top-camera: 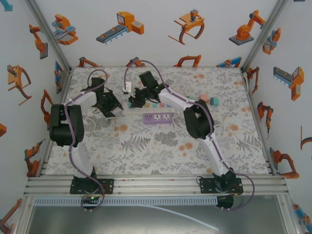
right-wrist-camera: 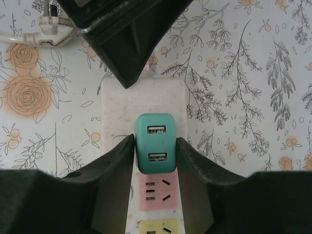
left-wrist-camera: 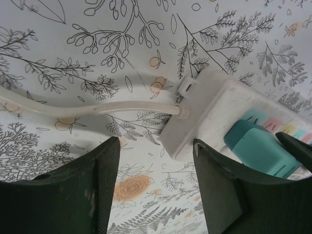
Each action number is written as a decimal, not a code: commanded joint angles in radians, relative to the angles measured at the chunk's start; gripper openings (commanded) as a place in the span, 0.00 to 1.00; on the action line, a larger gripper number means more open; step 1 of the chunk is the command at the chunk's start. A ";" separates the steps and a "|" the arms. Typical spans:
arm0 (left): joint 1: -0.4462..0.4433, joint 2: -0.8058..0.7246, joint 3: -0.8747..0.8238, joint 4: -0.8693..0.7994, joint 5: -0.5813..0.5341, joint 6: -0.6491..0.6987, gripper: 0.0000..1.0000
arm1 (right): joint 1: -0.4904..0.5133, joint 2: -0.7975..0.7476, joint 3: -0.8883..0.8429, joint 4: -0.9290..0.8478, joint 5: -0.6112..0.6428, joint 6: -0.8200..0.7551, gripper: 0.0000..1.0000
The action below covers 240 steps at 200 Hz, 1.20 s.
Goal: Pull the plug off the socket
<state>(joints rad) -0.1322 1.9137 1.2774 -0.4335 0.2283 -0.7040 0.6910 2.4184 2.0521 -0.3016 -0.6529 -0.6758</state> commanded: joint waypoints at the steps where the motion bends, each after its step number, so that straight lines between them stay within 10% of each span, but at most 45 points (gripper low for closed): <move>1: -0.010 0.027 0.022 -0.002 0.031 -0.009 0.56 | 0.007 -0.004 0.003 0.016 -0.032 0.016 0.35; 240: -0.040 0.063 -0.044 0.000 0.013 -0.028 0.45 | -0.010 -0.090 -0.063 0.236 -0.146 0.168 0.02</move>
<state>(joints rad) -0.1623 1.9381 1.2747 -0.3725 0.2920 -0.7326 0.6781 2.4100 2.0083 -0.2157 -0.7147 -0.5735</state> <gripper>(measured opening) 0.461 0.342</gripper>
